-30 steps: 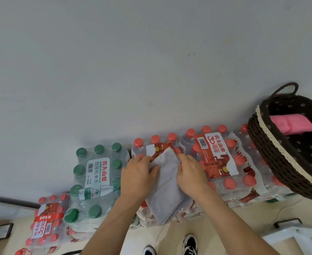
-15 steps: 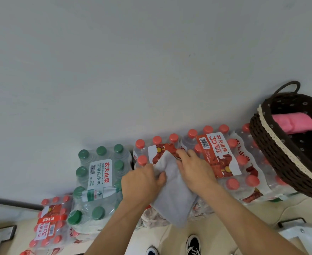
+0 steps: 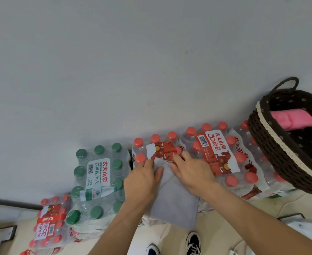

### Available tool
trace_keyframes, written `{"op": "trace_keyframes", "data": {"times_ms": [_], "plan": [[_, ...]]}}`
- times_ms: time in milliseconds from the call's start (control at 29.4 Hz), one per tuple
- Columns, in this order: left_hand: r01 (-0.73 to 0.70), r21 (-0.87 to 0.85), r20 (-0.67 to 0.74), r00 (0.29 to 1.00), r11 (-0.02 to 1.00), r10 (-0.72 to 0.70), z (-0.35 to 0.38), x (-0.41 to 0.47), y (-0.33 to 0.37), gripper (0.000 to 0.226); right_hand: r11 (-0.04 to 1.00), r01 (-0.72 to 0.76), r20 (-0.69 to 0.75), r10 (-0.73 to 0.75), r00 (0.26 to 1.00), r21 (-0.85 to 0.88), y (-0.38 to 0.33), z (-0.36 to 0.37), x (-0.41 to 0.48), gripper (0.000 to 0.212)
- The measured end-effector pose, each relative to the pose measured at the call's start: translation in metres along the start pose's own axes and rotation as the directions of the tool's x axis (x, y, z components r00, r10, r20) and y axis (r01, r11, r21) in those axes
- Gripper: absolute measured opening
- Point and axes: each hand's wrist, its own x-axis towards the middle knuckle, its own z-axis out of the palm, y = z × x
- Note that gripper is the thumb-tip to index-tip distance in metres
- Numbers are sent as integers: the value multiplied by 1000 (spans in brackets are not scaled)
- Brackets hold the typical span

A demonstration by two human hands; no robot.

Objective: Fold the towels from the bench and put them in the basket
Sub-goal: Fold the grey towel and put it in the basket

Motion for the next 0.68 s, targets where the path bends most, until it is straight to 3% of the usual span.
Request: {"op": "trace_keyframes", "data": {"times_ms": [204,306,374,442,510,578,680], "plan": [[75,-328,36,997,942,-67,-7,1,0,23,912,-56,354,-101,930,407,19,-30,-2,66],[155,-426,172,981,891,-89,-20,2,-4,19,810,-131,459,-183,869,572,27,-50,4,47],[277,-649,301,949,708,-95,-34,2,-7,20,811,-135,521,-228,823,569,29,-67,13,29],[320,-791,328,941,521,-80,-57,4,-8,29,824,-104,512,-242,824,557,31,-88,24,24],[205,-830,225,974,518,-25,-80,9,-5,38,842,-19,399,-236,886,539,29,-113,36,27],[-4,-801,22,999,598,36,-101,15,1,39,879,85,247,-223,943,469,25,-135,46,29],[-298,-566,-282,946,769,159,-110,19,1,32,962,250,10,-253,968,113,15,-144,50,28]]}}
